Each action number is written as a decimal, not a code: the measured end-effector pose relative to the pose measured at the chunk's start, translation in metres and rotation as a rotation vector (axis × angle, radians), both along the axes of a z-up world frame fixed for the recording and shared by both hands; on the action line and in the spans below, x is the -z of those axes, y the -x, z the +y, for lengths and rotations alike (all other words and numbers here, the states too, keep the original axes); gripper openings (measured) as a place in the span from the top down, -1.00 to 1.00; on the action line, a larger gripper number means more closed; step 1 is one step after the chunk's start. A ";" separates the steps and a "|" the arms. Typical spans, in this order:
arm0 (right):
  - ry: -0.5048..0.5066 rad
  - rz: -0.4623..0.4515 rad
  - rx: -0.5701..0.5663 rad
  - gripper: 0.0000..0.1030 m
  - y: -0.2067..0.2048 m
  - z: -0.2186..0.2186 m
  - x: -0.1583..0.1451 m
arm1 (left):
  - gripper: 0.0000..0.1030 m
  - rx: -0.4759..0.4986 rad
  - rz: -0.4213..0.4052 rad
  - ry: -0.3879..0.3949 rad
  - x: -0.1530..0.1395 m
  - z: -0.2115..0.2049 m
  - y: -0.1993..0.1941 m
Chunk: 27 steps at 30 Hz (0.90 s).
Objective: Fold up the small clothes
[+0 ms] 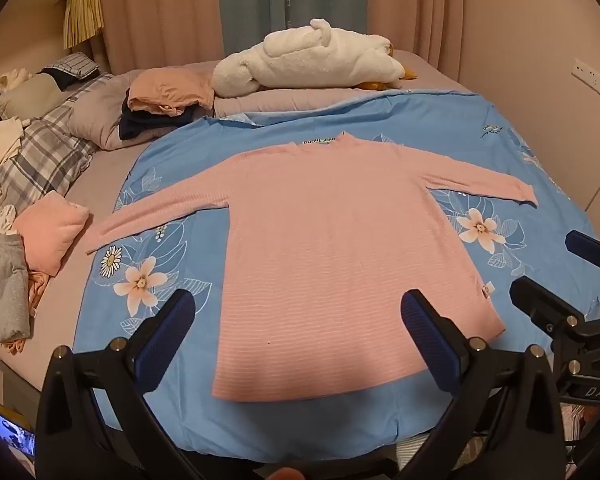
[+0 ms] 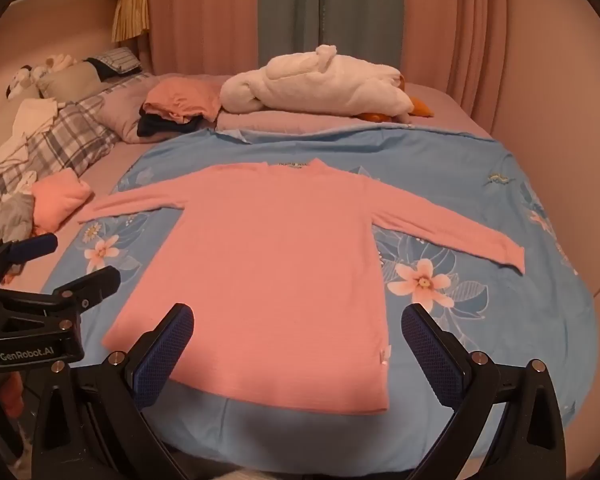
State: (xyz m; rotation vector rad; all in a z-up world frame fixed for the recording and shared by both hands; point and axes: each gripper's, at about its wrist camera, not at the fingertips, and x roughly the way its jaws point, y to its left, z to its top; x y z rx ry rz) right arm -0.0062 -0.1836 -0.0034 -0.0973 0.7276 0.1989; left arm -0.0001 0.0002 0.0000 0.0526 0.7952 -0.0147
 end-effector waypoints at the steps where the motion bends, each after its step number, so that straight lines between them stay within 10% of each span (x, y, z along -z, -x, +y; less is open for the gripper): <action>1: -0.004 -0.002 0.000 -1.00 0.000 -0.001 0.000 | -1.00 0.001 0.007 -0.017 0.000 -0.001 -0.001; 27: -0.025 0.014 0.018 -1.00 0.000 -0.006 0.000 | -1.00 0.021 0.013 -0.002 -0.001 -0.002 -0.002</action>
